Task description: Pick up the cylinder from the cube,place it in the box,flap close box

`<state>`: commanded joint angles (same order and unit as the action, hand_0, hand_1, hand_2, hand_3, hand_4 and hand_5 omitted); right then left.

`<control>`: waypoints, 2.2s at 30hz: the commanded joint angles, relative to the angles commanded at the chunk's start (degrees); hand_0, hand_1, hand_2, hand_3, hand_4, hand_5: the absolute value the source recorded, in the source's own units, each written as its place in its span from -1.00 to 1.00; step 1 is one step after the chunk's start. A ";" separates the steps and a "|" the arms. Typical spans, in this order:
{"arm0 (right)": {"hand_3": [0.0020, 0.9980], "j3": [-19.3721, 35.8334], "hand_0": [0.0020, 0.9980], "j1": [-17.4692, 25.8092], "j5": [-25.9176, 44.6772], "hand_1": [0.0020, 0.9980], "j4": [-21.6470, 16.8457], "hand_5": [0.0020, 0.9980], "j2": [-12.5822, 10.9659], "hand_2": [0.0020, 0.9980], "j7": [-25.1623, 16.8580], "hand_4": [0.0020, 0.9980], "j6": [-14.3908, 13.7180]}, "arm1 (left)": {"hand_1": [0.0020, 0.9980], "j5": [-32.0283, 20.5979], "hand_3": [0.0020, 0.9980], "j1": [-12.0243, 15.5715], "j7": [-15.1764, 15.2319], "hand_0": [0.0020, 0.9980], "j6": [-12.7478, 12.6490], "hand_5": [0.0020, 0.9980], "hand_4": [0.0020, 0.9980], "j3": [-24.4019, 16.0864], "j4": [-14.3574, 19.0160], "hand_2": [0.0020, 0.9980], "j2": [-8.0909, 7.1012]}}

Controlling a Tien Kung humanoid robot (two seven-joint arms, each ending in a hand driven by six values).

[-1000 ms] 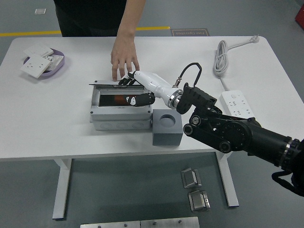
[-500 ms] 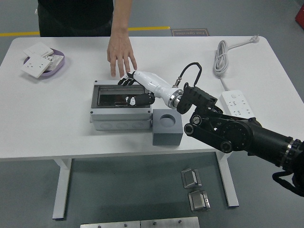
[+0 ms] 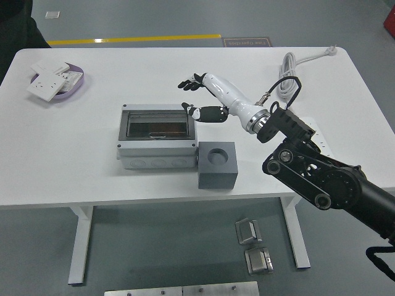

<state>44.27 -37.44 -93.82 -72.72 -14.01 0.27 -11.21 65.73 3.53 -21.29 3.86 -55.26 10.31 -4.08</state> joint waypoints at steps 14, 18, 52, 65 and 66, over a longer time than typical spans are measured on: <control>0.41 23.81 0.60 14.71 0.11 0.41 -5.77 -0.55 -2.53 0.37 -4.17 0.22 -3.08 | 0.26 -1.44 0.10 0.78 0.31 0.16 -0.26 -0.41 0.21 0.70 0.00 0.09 0.45; 0.38 29.13 0.59 16.98 0.07 0.40 -6.51 -0.54 -3.31 0.36 -4.56 0.22 -3.51 | 0.26 -1.33 0.10 0.91 0.25 0.16 -0.30 -0.41 0.21 0.48 0.00 0.09 0.49; 0.34 45.67 0.60 24.60 5.66 0.40 -6.39 -0.52 -3.68 0.34 -7.56 0.24 -6.30 | 0.25 0.27 0.10 0.81 -0.15 0.16 -0.69 -0.40 0.23 -2.08 0.00 0.09 -0.33; 0.34 45.94 0.60 24.90 5.87 0.40 -6.27 -0.52 -3.18 0.34 -7.92 0.24 -6.20 | 0.25 1.32 0.10 0.38 -0.27 0.16 -0.33 -0.41 0.23 -2.96 0.00 0.09 -1.64; 0.34 45.95 0.60 24.97 5.89 0.40 -6.27 -0.52 -3.11 0.34 -7.96 0.24 -6.19 | 0.25 1.31 0.10 0.37 -0.28 0.16 -0.33 -0.41 0.23 -3.00 0.00 0.09 -1.72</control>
<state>90.23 -12.47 -87.92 -79.00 -17.12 -7.69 -17.40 67.04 3.91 -21.57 3.53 -58.25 10.31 -5.80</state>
